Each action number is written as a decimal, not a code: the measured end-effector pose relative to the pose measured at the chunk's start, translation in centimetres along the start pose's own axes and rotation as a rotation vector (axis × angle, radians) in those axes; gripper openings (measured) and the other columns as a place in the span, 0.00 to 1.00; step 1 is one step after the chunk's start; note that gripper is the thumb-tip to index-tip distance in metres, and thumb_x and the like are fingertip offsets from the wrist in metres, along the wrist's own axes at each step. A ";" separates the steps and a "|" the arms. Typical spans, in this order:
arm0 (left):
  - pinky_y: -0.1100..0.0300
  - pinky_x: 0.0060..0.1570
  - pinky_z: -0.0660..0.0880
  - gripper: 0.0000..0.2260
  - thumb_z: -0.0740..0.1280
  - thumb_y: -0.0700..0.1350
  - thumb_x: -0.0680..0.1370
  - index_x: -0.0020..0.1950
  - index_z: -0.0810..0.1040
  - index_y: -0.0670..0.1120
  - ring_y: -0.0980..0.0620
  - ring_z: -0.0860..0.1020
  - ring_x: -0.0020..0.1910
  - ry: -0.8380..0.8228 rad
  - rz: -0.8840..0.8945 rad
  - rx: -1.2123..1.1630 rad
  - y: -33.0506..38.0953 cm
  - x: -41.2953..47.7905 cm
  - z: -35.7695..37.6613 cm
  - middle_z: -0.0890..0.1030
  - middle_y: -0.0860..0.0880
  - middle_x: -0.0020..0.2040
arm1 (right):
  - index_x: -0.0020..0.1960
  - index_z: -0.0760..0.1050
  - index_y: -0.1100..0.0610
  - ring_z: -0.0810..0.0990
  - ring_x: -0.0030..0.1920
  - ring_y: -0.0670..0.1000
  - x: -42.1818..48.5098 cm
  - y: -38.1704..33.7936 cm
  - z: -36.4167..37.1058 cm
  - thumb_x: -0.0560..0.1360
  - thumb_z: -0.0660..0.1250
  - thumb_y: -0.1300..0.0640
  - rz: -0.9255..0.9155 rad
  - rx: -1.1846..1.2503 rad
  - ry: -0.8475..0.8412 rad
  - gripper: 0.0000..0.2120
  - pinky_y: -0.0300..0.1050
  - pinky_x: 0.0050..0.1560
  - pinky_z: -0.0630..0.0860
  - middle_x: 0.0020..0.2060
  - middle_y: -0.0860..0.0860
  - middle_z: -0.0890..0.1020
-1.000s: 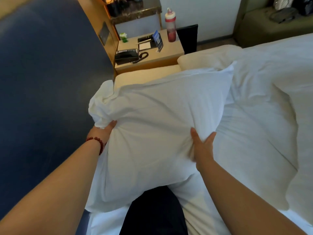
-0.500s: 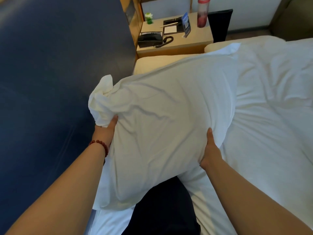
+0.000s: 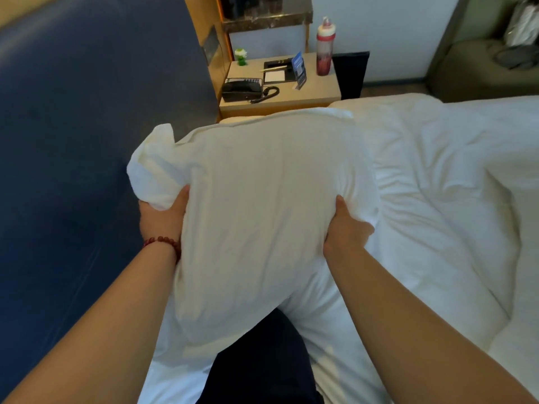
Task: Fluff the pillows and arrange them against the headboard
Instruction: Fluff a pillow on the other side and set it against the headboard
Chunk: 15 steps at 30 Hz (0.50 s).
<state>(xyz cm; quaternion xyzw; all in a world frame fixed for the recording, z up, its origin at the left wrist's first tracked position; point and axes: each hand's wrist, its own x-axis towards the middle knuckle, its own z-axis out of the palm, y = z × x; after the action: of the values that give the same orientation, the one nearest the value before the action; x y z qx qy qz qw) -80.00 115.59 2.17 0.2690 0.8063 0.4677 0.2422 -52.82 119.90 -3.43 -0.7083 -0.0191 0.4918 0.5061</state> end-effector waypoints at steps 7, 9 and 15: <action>0.54 0.51 0.67 0.23 0.64 0.57 0.78 0.66 0.71 0.44 0.41 0.74 0.59 0.088 0.141 0.230 6.0 3.4 -1.8 0.76 0.42 0.61 | 0.70 0.59 0.56 0.76 0.52 0.56 -3.0 -4.2 2.7 0.72 0.73 0.45 -0.276 -0.030 -0.012 0.35 0.46 0.52 0.70 0.59 0.56 0.75; 0.53 0.50 0.66 0.21 0.63 0.56 0.79 0.66 0.71 0.44 0.41 0.74 0.58 0.063 0.148 0.257 6.5 3.7 -1.5 0.76 0.41 0.61 | 0.72 0.57 0.56 0.77 0.55 0.58 -3.0 -4.9 2.9 0.73 0.73 0.46 -0.330 -0.042 -0.006 0.36 0.45 0.52 0.69 0.62 0.57 0.74; 0.45 0.64 0.67 0.45 0.70 0.67 0.68 0.78 0.53 0.53 0.42 0.69 0.68 -0.033 0.009 0.017 4.6 3.0 1.1 0.68 0.47 0.73 | 0.77 0.53 0.55 0.72 0.66 0.63 2.1 1.1 1.5 0.78 0.65 0.45 -0.171 -0.335 -0.105 0.35 0.55 0.66 0.70 0.70 0.60 0.70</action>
<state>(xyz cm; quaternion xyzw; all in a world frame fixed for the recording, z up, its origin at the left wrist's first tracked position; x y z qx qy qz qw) -80.52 120.17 5.36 0.2824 0.8049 0.4575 0.2511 -53.32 121.57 -5.66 -0.7517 -0.1870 0.4733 0.4194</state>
